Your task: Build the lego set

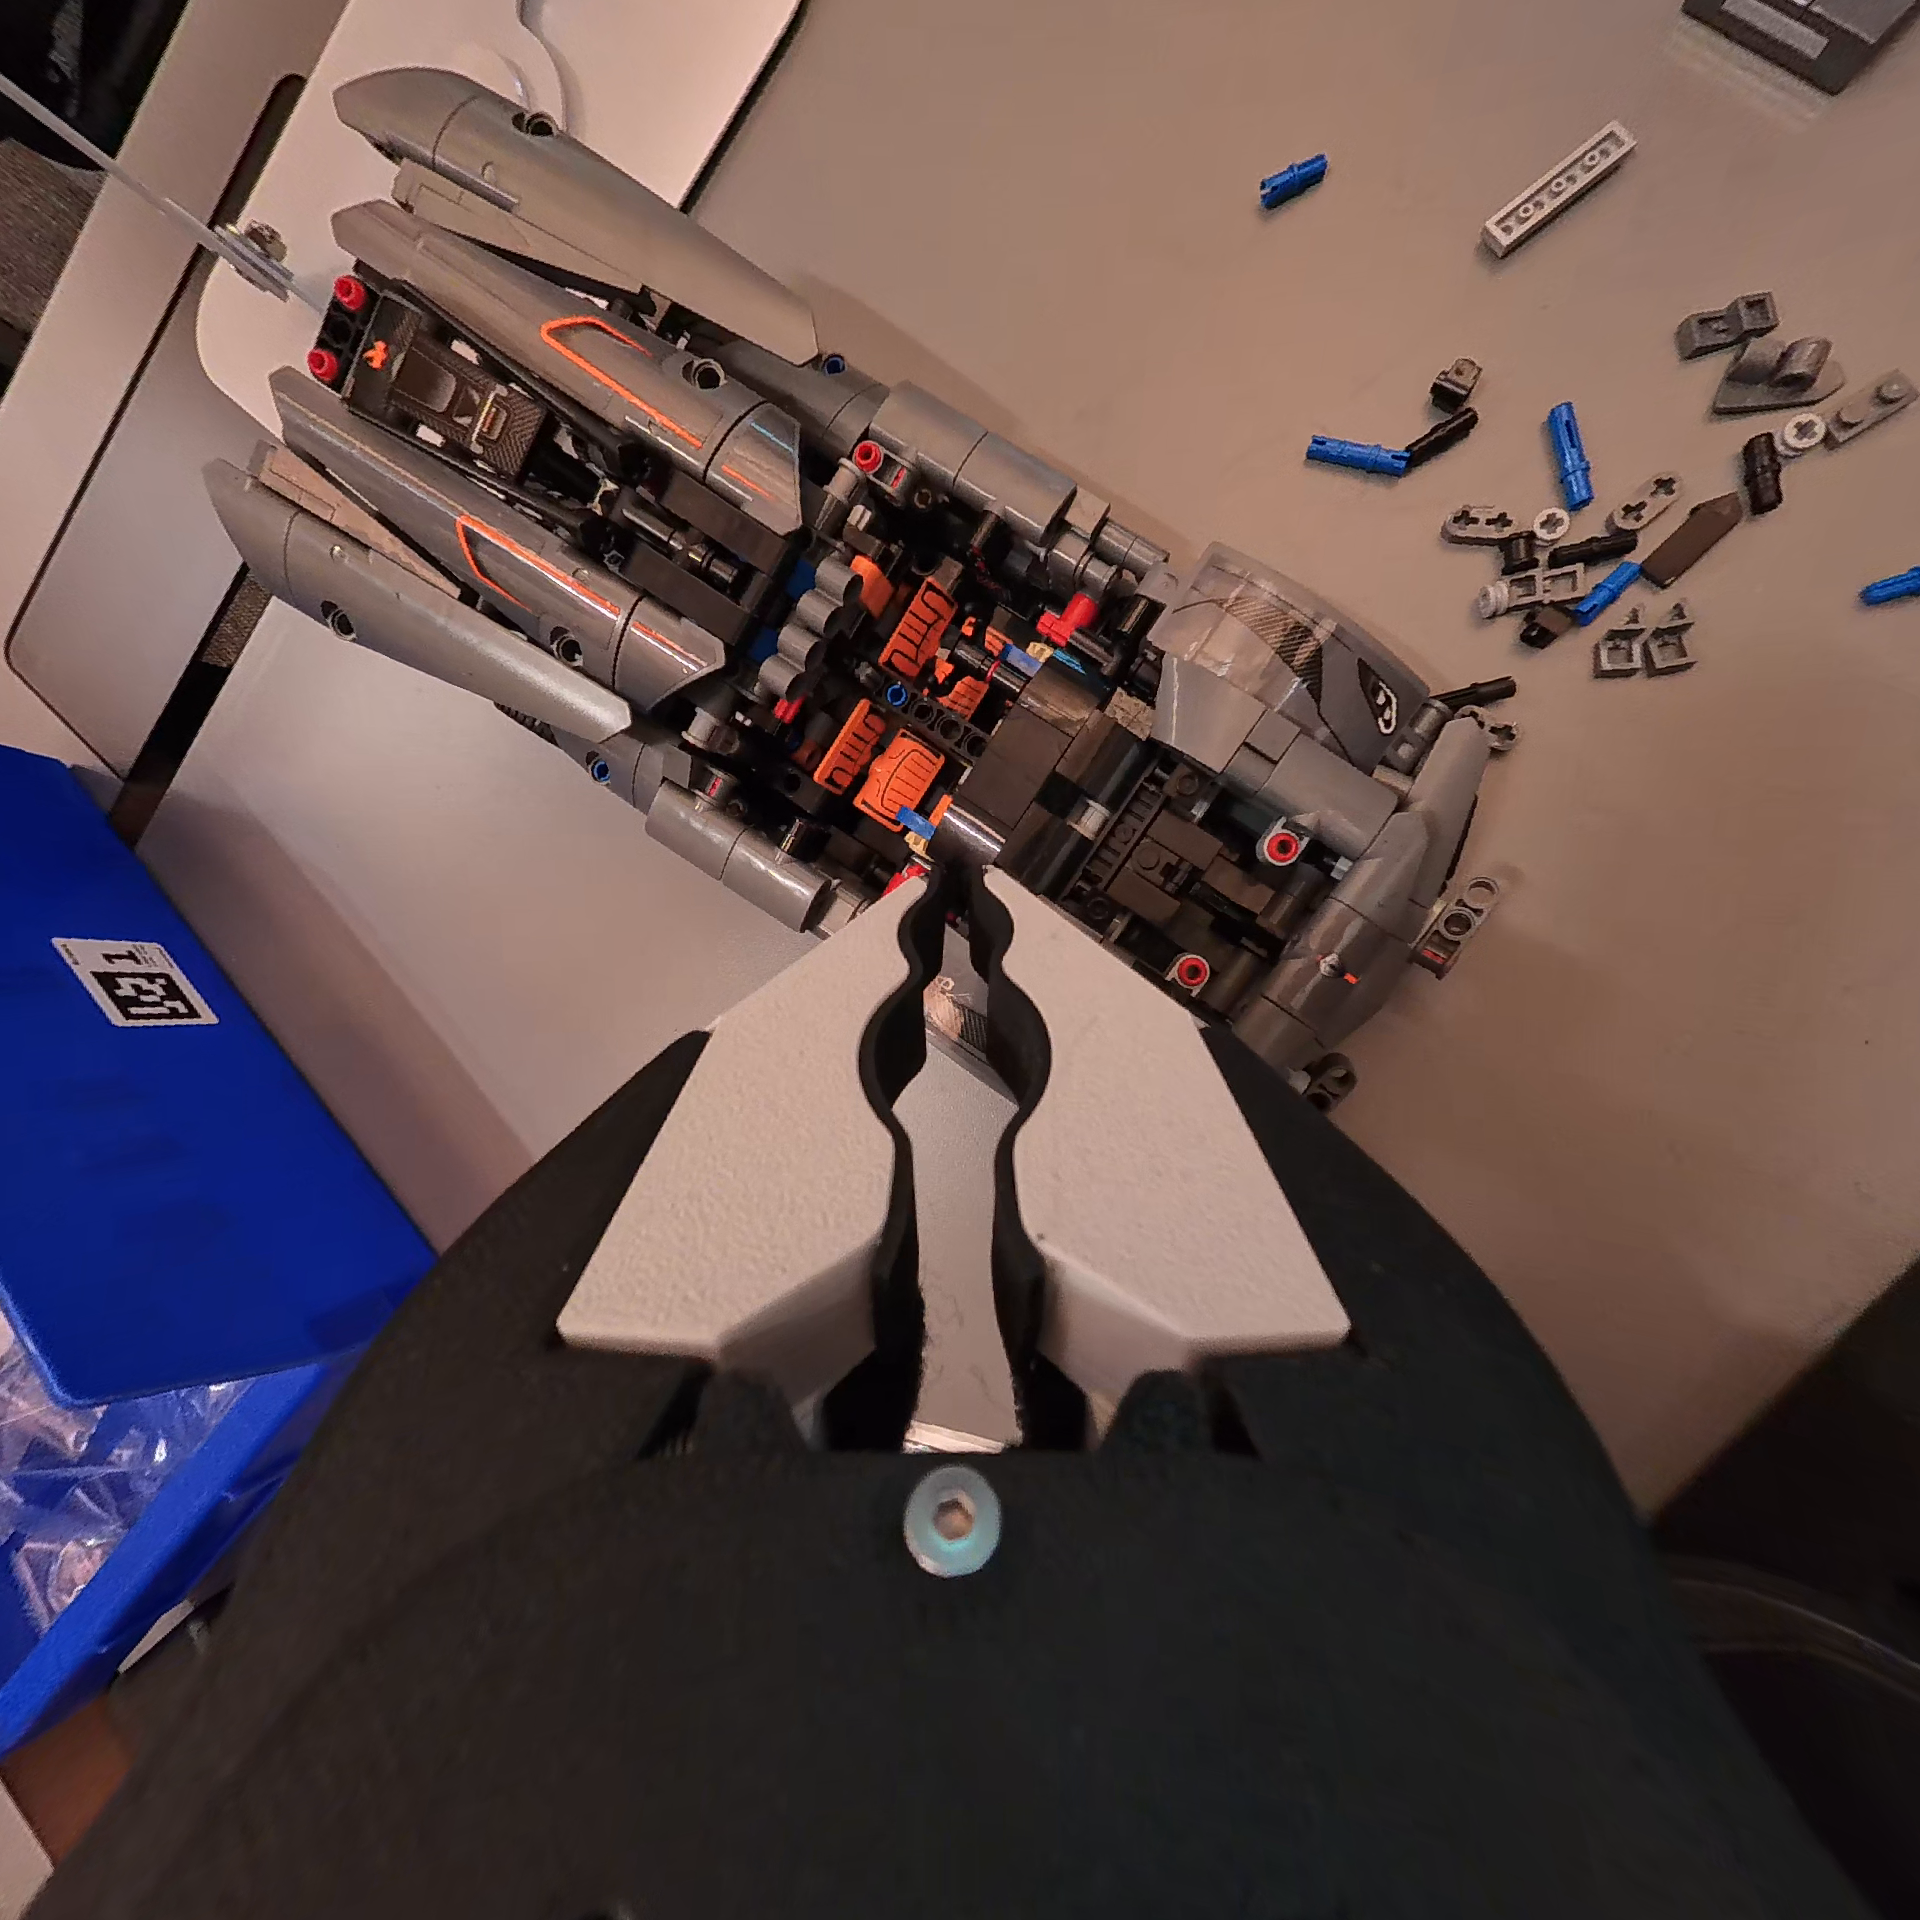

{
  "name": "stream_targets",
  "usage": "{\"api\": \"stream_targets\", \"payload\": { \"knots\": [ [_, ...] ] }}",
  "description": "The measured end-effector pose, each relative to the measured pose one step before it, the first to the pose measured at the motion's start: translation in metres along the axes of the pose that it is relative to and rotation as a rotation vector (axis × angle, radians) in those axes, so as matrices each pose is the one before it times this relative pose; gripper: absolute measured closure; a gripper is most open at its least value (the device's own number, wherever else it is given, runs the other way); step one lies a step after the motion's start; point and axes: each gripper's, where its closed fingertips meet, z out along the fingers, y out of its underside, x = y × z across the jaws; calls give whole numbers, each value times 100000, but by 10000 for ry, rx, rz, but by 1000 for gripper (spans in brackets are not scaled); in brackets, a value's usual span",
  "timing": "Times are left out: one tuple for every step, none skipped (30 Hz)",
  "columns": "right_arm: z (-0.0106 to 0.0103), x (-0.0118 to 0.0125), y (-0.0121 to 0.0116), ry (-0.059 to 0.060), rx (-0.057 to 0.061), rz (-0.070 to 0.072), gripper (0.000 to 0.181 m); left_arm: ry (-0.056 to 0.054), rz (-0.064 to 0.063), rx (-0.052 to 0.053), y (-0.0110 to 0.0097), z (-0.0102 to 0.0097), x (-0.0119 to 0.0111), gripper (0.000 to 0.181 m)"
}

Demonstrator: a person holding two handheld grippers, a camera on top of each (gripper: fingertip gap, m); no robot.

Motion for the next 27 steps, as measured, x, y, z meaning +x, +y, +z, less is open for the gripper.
{"api": "stream_targets", "payload": {
  "knots": [
    [64,-81,89,-26,-55,-42,138,19,-10,10,-16,1,17,181],
    [72,-143,102,-61,-61,-21,138,12,-5,-5,23,4,3,181],
    [87,-158,103,-72,-53,-11,139,6,-3,-6,19,19,-5,181],
    [100,-158,115,-64,-66,-34,140,9,-3,4,-9,8,7,181],
    [94,-142,131,-46,-81,-53,141,14,1,9,-20,9,25,181],
    [94,-127,113,-38,-70,-42,141,19,8,3,-21,19,42,181],
    [75,-150,72,-49,-39,-23,142,0,18,-21,17,28,36,180],
    [62,-90,30,-25,-21,-16,142,-21,27,-27,25,24,0,181],
    [13,-9,14,18,-18,-26,142,-7,17,-8,4,15,9,181],
    [-34,175,-33,104,20,-4,142,10,0,5,-7,3,14,181],
    [-142,420,-172,215,114,74,139,1,-5,14,-25,-22,-1,181],
    [-217,410,-299,160,176,121,133,0,-7,21,-23,-19,-21,181],
    [-204,192,-210,1,108,110,133,6,-9,23,-34,-27,0,181],
    [-92,-6,-1,-99,0,78,135,6,-9,21,-23,-19,-11,181],
    [38,-112,179,-116,-68,30,139,13,-12,8,-8,8,13,181],
    [161,-112,281,-78,-108,-26,142,1,-4,-6,6,14,-8,181],
    [216,-96,290,-50,-130,-60,144,-2,9,-14,21,20,10,181],
    [196,-124,206,-56,-89,-37,145,2,7,-19,16,25,16,181],
    [134,-161,87,-73,-37,8,145,-3,4,-19,23,22,6,181],
    [51,-172,17,-81,-16,12,145,-8,5,-8,21,-3,-5,181],
    [-7,-111,-40,-45,-6,-17,145,-12,1,5,-1,-13,-18,181],
    [-22,-77,-21,-23,-7,-36,145,1,-9,16,-23,-19,-11,181],
    [-14,-72,21,-35,-26,-27,146,7,-14,16,-14,-9,-11,181],
    [19,-25,66,-8,-32,-21,146,9,-12,6,-6,0,-8,181],
    [31,-20,46,8,-20,-31,147,18,-7,-7,26,26,16,181],
    [40,-38,38,-11,-23,-18,147,3,10,-20,24,32,18,181],
    [41,-46,4,-9,-2,-6,147,-7,22,-17,14,20,13,181]
  ]
}}
